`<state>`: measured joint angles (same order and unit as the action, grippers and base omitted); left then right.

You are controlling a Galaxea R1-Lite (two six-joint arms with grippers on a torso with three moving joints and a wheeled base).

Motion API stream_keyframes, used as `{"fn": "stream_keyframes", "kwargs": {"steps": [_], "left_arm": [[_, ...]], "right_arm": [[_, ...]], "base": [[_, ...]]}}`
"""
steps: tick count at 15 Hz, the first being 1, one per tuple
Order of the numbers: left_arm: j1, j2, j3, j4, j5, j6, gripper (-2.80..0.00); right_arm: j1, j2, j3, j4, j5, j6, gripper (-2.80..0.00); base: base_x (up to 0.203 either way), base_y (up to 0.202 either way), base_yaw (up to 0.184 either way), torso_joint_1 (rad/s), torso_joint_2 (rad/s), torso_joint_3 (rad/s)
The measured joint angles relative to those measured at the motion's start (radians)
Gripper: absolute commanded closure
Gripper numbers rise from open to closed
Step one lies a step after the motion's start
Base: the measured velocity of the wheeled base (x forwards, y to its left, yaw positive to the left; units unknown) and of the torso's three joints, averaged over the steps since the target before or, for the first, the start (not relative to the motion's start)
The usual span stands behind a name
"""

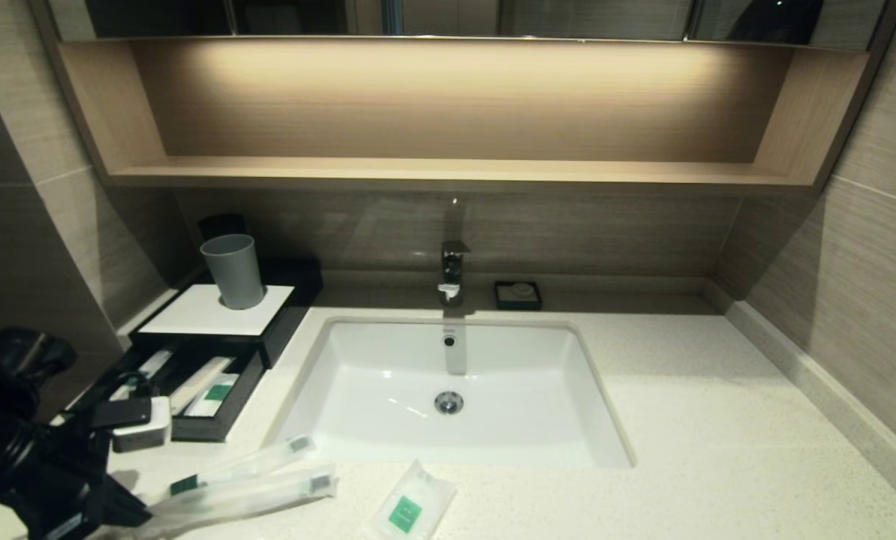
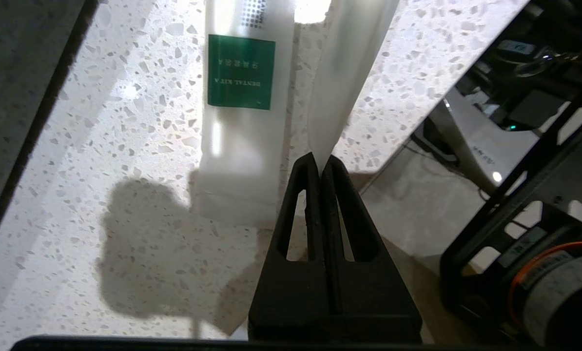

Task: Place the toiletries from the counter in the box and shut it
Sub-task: Pick up the bathroom toiletry

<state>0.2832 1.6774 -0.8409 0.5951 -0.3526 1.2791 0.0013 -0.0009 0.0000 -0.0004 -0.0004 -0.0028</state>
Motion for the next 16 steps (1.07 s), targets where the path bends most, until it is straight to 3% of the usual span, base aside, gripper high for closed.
{"fn": "stream_keyframes", "kwargs": {"steps": [6,16], "left_arm": [[0.072,-0.013,-0.129,0.229,-0.086,-0.009,0.0],[0.197,-0.002,-0.337,0.486,-0.126,-0.046,0.0]], "right_arm": [[0.0,0.0,0.0,0.0,0.0,0.0,0.0],[0.0,0.0,0.0,0.0,0.0,0.0,0.0]], "base": [[0.0,0.0,0.0,0.0,0.0,0.0],[0.0,0.0,0.0,0.0,0.0,0.0]]}}
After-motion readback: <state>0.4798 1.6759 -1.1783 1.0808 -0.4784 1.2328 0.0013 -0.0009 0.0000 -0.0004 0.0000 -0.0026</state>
